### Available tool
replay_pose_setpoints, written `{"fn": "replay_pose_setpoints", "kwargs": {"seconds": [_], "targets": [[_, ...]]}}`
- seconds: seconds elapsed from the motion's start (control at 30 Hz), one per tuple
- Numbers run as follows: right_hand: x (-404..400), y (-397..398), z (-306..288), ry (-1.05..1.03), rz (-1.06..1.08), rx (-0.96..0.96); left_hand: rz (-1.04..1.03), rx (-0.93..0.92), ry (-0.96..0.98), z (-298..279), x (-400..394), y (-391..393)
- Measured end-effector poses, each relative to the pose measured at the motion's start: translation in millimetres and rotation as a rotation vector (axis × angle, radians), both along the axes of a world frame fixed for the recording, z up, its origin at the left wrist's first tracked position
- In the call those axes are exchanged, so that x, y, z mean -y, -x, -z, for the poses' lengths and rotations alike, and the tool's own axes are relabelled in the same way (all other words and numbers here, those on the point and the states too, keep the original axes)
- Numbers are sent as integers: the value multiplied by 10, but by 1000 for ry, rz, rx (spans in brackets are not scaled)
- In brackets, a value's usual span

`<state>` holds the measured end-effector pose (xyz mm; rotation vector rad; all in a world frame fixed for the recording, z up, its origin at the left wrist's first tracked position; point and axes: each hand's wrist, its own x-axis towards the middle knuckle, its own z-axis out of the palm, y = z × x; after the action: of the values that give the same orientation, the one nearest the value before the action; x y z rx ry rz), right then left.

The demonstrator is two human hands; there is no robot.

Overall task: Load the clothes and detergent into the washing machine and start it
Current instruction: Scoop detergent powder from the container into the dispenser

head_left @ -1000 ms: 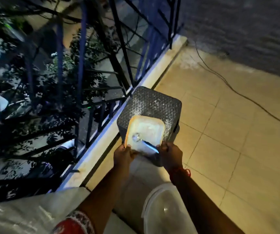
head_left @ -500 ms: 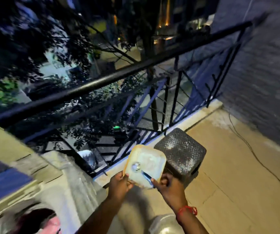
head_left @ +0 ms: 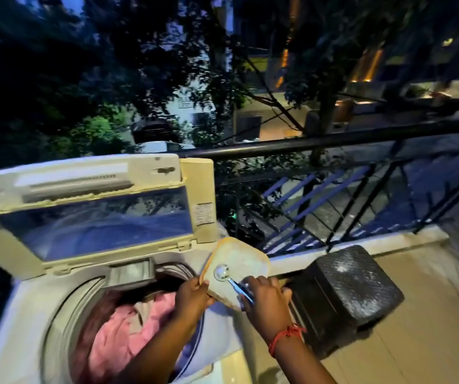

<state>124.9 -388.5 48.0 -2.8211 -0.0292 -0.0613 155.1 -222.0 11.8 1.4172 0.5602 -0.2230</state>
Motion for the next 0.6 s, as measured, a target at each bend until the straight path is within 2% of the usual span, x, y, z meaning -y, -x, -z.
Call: {"fn": "replay_pose_setpoints", "kwargs": {"seconds": [0.1, 0.17, 0.3, 0.37, 0.5, 0.6], "targets": [[-351, 1, 25, 157, -147, 25, -95, -13, -2, -43, -373, 183], [-543, -19, 68, 185, -219, 53, -132, -10, -23, -58, -614, 313], [-818, -112, 38, -36, -378, 145, -179, 1, -86, -100, -1020, 580], [-954, -142, -8, -156, -377, 216, -213, 14, -85, -129, -1170, 699], [-1227, -164, -71, -192, -400, 211, -268, 55, -63, -140, -1416, 842], [-1439, -130, -28, -149, -525, 92, -309, 83, -11, -171, -1550, 890]]}}
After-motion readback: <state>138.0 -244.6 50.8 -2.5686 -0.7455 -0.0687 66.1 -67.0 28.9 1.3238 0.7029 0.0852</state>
